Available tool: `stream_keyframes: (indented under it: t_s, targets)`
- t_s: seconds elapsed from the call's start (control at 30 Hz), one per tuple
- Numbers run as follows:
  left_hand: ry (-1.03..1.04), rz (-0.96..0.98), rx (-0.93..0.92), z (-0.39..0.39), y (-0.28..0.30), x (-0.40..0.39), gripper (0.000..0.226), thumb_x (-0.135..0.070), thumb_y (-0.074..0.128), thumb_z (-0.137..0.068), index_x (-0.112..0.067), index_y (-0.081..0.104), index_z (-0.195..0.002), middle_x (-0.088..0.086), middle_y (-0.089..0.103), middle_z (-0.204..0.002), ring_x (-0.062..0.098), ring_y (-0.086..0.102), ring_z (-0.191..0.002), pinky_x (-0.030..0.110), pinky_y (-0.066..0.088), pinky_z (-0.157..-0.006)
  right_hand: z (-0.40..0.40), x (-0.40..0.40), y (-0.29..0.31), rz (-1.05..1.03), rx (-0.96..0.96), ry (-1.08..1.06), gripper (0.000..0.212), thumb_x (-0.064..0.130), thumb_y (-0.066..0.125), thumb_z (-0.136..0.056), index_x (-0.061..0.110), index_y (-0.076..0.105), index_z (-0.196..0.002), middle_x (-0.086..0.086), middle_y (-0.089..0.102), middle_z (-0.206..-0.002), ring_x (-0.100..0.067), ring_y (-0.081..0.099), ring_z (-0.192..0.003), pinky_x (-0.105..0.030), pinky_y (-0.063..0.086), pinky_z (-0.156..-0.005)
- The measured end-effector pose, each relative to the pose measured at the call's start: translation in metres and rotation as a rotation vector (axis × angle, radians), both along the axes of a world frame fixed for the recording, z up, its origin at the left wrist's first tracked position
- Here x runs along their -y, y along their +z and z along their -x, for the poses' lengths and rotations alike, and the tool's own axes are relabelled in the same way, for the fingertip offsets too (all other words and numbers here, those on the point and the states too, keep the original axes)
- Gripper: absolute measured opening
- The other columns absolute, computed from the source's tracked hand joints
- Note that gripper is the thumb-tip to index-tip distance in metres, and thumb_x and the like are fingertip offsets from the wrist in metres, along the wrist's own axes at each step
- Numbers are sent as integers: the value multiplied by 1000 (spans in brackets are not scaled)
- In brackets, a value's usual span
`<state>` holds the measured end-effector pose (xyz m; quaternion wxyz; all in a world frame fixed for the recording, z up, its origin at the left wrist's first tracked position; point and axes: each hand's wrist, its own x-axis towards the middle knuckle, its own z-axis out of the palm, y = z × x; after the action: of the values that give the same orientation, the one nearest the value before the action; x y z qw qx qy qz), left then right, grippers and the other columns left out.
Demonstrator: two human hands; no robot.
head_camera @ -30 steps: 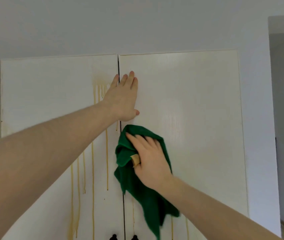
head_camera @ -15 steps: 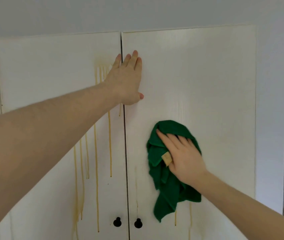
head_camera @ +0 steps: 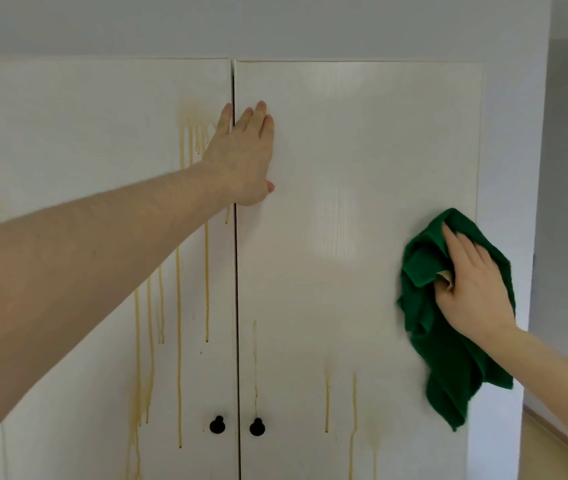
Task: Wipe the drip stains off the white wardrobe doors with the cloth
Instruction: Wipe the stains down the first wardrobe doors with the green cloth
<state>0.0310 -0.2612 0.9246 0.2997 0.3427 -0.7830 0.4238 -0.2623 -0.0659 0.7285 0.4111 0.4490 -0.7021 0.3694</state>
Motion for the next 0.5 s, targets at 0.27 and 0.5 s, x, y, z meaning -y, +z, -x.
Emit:
stream_keyframes:
  t_s: [0.27,0.5]
  targets:
    - [-90,35,76,5,-41,-9,100,-48,63,-92,-6,2,-159,14,-7,-168,32,2,-156,55,0,-125,-93,49,-12,-91,-221,250,89,-1,68,-72,14,38,-155,-9,57,-134,-33,53,-116,-49,44,-102]
    - [-28,4,112,-1,-60,-1,106,-46,65,-92,-6,-7,-159,14,-14,-167,30,-2,-156,52,-4,-125,-179,124,-52,-270,-235,484,88,12,69,-82,27,30,-160,5,50,-146,-22,46,-130,-43,36,-117]
